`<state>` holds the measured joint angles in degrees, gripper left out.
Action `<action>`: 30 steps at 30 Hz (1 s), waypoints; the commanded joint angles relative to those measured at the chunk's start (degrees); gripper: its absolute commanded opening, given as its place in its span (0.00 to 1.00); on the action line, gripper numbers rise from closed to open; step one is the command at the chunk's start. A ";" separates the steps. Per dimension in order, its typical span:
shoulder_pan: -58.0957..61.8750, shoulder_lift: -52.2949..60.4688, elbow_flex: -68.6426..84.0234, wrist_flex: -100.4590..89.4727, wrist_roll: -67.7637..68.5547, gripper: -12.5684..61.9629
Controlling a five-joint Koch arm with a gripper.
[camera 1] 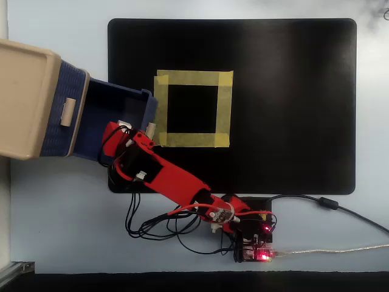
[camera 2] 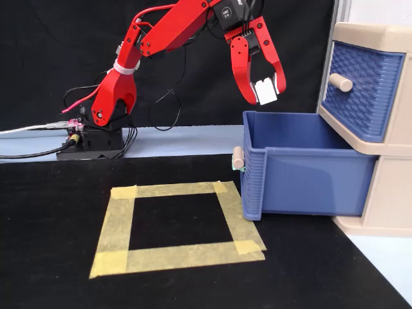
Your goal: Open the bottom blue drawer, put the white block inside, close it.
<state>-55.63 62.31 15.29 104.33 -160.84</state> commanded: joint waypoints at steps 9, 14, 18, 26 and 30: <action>-0.70 -3.69 -1.76 -7.03 -3.69 0.62; -0.79 2.81 -1.93 -6.86 -3.43 0.62; -0.44 14.41 -0.44 7.12 0.53 0.62; 4.83 19.25 31.90 10.20 24.52 0.62; 4.31 11.25 34.37 -0.18 23.73 0.62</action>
<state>-50.71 74.09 50.89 107.49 -136.14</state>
